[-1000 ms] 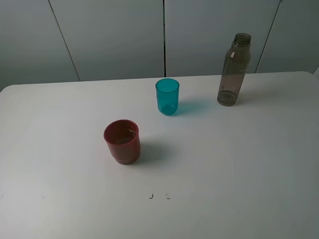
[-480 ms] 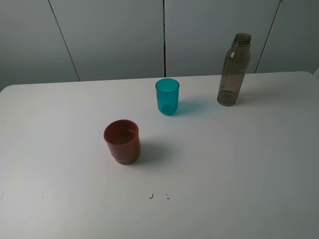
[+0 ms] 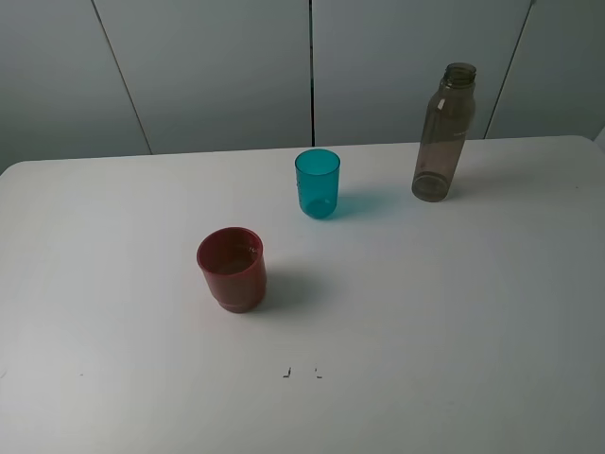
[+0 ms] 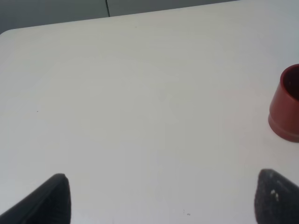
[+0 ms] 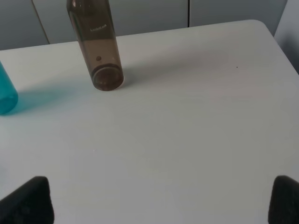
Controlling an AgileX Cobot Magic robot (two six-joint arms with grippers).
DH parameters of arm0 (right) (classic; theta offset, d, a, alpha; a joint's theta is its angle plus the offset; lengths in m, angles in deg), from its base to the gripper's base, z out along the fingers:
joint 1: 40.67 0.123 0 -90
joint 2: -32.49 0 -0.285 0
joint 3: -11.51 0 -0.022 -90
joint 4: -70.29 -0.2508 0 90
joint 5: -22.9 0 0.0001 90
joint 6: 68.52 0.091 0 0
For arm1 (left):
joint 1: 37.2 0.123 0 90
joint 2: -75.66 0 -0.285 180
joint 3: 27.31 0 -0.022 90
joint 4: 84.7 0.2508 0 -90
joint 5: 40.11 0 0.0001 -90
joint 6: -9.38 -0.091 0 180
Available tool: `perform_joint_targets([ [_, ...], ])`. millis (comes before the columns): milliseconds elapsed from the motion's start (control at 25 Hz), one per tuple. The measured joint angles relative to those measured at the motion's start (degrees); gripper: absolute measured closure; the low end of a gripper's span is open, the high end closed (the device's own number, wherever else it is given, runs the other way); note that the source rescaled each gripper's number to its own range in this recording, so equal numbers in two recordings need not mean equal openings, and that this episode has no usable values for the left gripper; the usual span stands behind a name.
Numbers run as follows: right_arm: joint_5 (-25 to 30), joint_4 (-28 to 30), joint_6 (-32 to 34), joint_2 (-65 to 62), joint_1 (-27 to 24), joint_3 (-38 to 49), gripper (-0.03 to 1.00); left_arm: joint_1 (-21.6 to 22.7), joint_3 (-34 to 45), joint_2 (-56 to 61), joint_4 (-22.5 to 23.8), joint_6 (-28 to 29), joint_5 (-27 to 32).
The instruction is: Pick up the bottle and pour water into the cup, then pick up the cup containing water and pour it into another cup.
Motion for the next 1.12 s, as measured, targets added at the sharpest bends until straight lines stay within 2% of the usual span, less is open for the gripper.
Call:
perform_joint_targets([
  [1120,0.0,0.0,0.0,0.0,0.0,0.0,-0.03,0.0,0.0,0.0,0.0,0.0,0.0],
])
